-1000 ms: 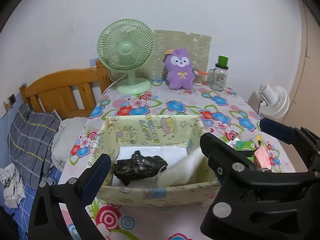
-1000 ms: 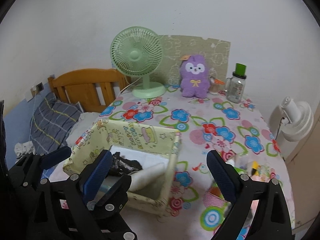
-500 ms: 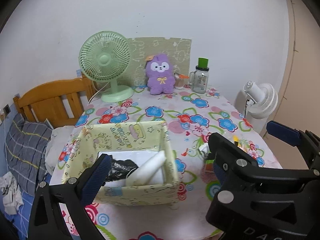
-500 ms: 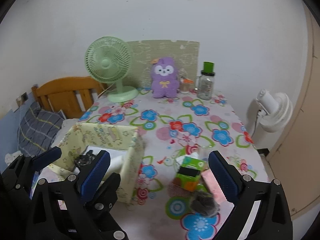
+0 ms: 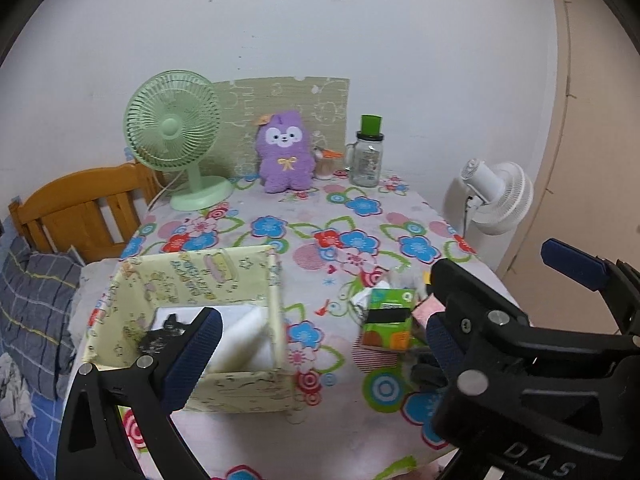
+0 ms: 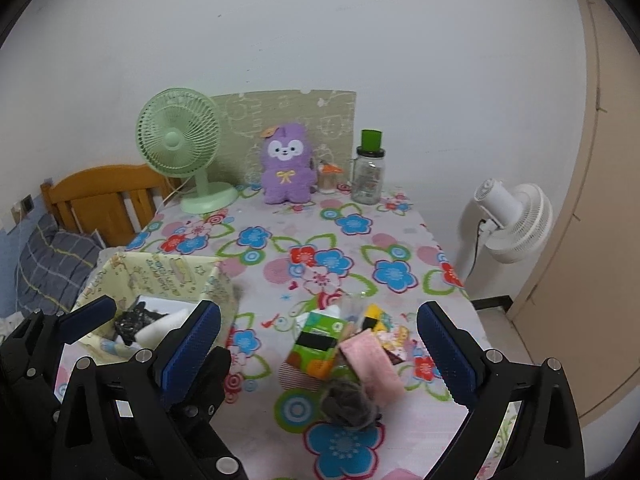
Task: Organize soft objects
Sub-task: 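Move both tools back to the remaining items on the table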
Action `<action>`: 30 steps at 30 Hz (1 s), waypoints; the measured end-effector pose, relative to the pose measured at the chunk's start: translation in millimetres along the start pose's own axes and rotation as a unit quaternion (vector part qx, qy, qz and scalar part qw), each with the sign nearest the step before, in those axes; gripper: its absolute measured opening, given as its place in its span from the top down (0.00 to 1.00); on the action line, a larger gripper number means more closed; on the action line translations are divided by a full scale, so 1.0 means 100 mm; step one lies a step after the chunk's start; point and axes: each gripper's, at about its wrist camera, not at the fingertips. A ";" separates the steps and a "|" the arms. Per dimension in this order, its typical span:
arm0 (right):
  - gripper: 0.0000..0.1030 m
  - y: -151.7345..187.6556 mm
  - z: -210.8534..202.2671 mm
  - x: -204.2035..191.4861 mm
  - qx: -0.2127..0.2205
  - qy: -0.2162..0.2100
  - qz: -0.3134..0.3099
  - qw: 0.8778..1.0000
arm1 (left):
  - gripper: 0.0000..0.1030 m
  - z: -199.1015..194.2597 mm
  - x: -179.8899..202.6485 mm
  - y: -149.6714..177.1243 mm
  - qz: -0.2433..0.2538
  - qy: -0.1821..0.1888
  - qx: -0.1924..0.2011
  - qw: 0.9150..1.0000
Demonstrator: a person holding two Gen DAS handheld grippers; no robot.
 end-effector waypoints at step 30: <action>0.03 0.66 0.54 0.70 -0.046 0.009 0.034 0.998 | 0.01 0.85 0.54 0.40 0.046 0.000 -0.071 0.996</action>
Point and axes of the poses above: each gripper's, at about its wrist camera, not at the fingertips, and z roughly the way its jaws point, x to its right, y to its underside, and after that the axes turned 14 degrees about -z, right-handed
